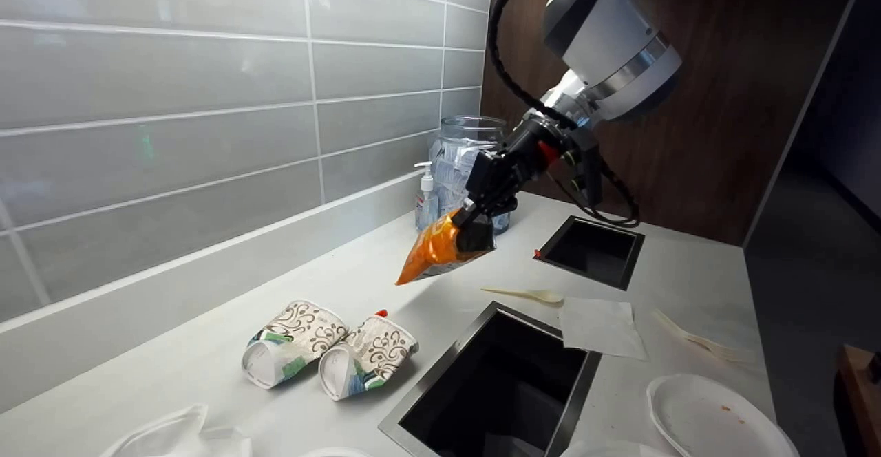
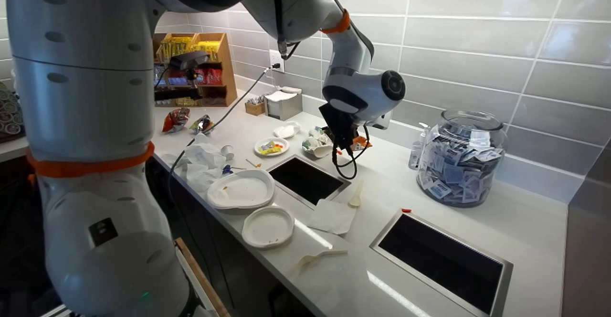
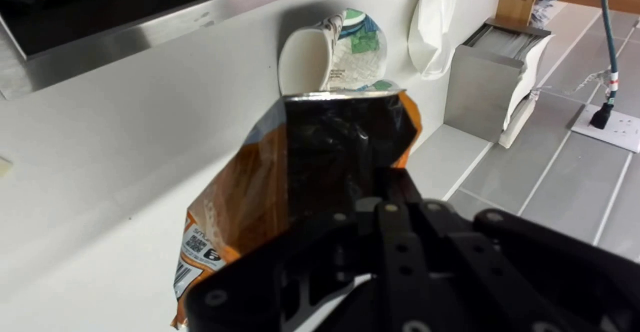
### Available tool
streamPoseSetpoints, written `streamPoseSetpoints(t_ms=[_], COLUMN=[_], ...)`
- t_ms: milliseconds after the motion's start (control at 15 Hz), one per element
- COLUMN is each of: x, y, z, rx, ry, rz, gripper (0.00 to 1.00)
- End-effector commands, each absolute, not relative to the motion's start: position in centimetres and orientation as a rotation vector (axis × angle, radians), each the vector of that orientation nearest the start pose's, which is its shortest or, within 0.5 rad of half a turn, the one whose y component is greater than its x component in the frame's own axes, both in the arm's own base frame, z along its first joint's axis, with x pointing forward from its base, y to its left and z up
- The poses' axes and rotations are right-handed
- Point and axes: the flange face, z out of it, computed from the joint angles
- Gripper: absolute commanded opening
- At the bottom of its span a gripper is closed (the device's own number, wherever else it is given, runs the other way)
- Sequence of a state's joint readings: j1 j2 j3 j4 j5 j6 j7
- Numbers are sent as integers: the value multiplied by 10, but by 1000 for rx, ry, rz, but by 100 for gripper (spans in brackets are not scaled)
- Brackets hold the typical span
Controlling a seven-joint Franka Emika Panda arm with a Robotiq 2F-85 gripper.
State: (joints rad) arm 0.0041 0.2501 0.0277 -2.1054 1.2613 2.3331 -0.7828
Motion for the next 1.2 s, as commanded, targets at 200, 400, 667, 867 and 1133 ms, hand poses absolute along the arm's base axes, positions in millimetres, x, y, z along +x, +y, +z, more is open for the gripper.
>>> streamPoseSetpoints(t_ms=[200, 400, 667, 867, 1133], x=[574, 574, 575, 576, 578], y=[27, 22, 18, 16, 15], z=[278, 271, 263, 261, 271], rx=[-2292, -2305, -2329, -2356, -2415], ry=[162, 177, 178, 192, 187], rz=[-360, -355, -348, -354, -384], gripper=[0, 0, 26, 40, 71])
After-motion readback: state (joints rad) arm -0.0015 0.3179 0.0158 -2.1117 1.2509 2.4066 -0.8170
